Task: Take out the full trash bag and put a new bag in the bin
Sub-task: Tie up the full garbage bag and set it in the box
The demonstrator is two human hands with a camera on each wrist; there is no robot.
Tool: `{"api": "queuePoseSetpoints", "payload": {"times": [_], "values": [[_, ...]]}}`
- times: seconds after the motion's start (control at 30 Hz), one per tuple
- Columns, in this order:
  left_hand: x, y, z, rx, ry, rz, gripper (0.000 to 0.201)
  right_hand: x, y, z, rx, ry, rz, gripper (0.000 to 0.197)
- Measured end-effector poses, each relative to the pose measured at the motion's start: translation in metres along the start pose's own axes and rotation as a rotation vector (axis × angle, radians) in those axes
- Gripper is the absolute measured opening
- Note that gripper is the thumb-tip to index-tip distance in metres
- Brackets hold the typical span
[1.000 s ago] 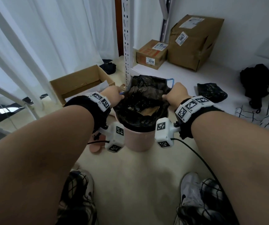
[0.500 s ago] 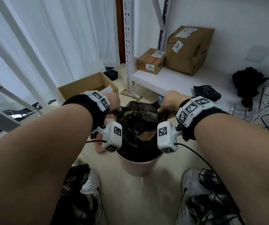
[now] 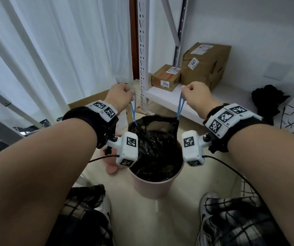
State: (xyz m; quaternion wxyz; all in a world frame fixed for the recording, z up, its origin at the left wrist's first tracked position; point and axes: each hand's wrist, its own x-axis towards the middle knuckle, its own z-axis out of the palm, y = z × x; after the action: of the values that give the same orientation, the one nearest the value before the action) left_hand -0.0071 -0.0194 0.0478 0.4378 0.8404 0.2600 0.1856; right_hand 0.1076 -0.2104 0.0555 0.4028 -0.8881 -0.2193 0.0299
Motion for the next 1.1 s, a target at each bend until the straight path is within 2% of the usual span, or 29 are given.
{"api": "queuePoseSetpoints", "payload": {"times": [0.1,0.13,0.23,0.33,0.4,0.43,0.5,0.53,0.6,0.67,0.7,0.77,0.83,0.9,1.0,1.1], "values": [[-0.002,0.012,0.004,-0.152,-0.046,0.004,0.023,0.000,0.001,0.003,0.155,-0.023,0.153,0.044],[-0.003,0.017,0.005,-0.203,-0.038,0.025,0.022,0.002,0.001,0.004,0.196,-0.009,0.157,0.044],[-0.003,0.025,0.008,-0.268,-0.054,0.070,0.017,0.004,-0.006,0.006,0.294,0.073,0.025,0.040],[-0.002,0.028,0.010,-0.294,-0.104,0.098,0.014,0.003,-0.011,0.010,0.377,0.035,-0.013,0.024],[-0.002,0.031,0.011,-0.326,-0.108,0.148,0.014,0.001,-0.014,0.013,0.437,-0.059,-0.019,0.007],[-0.003,0.034,0.011,-0.329,-0.121,0.170,0.014,-0.001,-0.015,0.014,0.448,-0.134,-0.028,0.009],[-0.006,0.038,0.014,-0.310,-0.152,0.193,0.012,-0.002,-0.015,0.020,0.441,-0.309,-0.060,0.039],[-0.006,0.040,0.016,-0.298,-0.154,0.201,0.011,-0.004,-0.016,0.024,0.456,-0.386,-0.082,0.047],[-0.006,0.040,0.018,-0.305,-0.138,0.211,0.008,-0.008,-0.018,0.036,0.512,-0.492,-0.110,0.052],[-0.004,0.039,0.018,-0.348,-0.126,0.210,0.009,-0.007,-0.019,0.051,0.534,-0.520,-0.102,0.045],[-0.003,0.037,0.017,-0.388,-0.119,0.195,0.010,-0.006,-0.019,0.057,0.500,-0.512,-0.111,0.040],[0.000,0.031,0.013,-0.517,-0.104,0.138,0.013,-0.004,-0.018,0.065,0.248,-0.516,-0.156,0.028],[0.001,0.025,0.009,-0.638,-0.078,0.100,0.016,-0.003,-0.013,0.068,-0.143,-0.636,-0.212,0.027],[0.002,0.021,0.005,-0.721,-0.070,0.098,0.017,-0.001,-0.006,0.067,-0.405,-0.733,-0.238,0.023],[0.005,0.022,0.006,-0.759,-0.087,0.074,0.017,0.007,0.000,0.058,-0.395,-0.657,-0.240,0.015],[0.008,0.025,0.012,-0.711,-0.080,0.001,0.022,0.012,0.002,0.047,0.003,-0.478,-0.131,0.007]]}}
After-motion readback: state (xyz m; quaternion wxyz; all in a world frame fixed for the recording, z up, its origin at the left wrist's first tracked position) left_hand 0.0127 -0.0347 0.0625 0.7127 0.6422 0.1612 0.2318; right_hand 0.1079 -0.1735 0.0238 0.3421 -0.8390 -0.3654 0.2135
